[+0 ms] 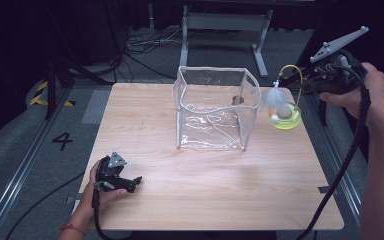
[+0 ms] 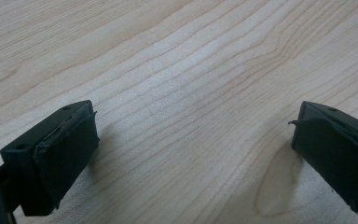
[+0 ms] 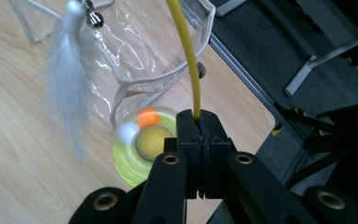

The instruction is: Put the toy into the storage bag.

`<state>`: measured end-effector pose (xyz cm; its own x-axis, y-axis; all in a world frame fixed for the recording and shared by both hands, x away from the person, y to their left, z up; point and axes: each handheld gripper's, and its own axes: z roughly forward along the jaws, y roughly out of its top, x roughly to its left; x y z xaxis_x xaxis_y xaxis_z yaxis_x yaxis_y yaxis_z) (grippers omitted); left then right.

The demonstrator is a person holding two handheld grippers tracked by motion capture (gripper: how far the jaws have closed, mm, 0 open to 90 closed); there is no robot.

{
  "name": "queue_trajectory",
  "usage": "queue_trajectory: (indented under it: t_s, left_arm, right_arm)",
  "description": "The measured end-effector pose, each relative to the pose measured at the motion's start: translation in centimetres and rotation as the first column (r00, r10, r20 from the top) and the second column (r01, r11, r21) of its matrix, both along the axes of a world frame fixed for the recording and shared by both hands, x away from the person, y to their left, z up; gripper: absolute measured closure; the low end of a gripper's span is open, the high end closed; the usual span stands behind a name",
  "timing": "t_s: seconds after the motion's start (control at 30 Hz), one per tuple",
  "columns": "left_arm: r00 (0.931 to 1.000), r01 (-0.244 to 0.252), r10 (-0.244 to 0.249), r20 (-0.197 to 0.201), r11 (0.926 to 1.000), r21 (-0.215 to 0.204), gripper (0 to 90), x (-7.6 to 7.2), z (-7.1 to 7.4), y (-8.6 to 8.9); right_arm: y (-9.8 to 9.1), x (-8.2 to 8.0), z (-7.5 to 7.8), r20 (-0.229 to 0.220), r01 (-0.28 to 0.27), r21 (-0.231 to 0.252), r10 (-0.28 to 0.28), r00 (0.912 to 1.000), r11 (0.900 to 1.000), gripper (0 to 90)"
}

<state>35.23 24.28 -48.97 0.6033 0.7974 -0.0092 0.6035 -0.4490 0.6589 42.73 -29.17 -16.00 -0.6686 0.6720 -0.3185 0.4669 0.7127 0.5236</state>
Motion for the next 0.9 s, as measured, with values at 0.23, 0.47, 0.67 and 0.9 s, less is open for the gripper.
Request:
queue_trajectory:
  t_s: [0.23, 0.47, 0.67, 0.9]
  left_arm:
    - [1.0000, 0.000, 0.000, 0.000, 1.0000, 0.001, 0.7, 0.0, 0.0, 0.0]
    - [1.0000, -0.002, 0.002, 0.000, 1.0000, -0.003, 0.6, 0.0, 0.0, 0.0]
    - [1.0000, 0.000, 0.000, 0.000, 1.0000, -0.001, 0.6, 0.0, 0.0, 0.0]
    - [1.0000, 0.000, 0.000, 0.001, 1.0000, -0.001, 0.6, 0.0, 0.0, 0.0]
  right_arm:
    - [1.2, 1.3, 1.2, 0.002, -0.017, -0.002, 0.017, 0.9999, 0.9999, 88.6]
    - [2.0, 2.3, 3.0, 0.020, -0.011, 0.002, 0.011, 0.9997, 0.9999, 88.6]
    - [2.9, 3.0, 4.2, 0.032, -0.012, 0.004, 0.012, 0.9994, 0.9999, 88.6]
    - [4.2, 3.9, 4.7, 0.038, -0.025, 0.017, 0.024, 0.9990, 0.9995, 88.6]
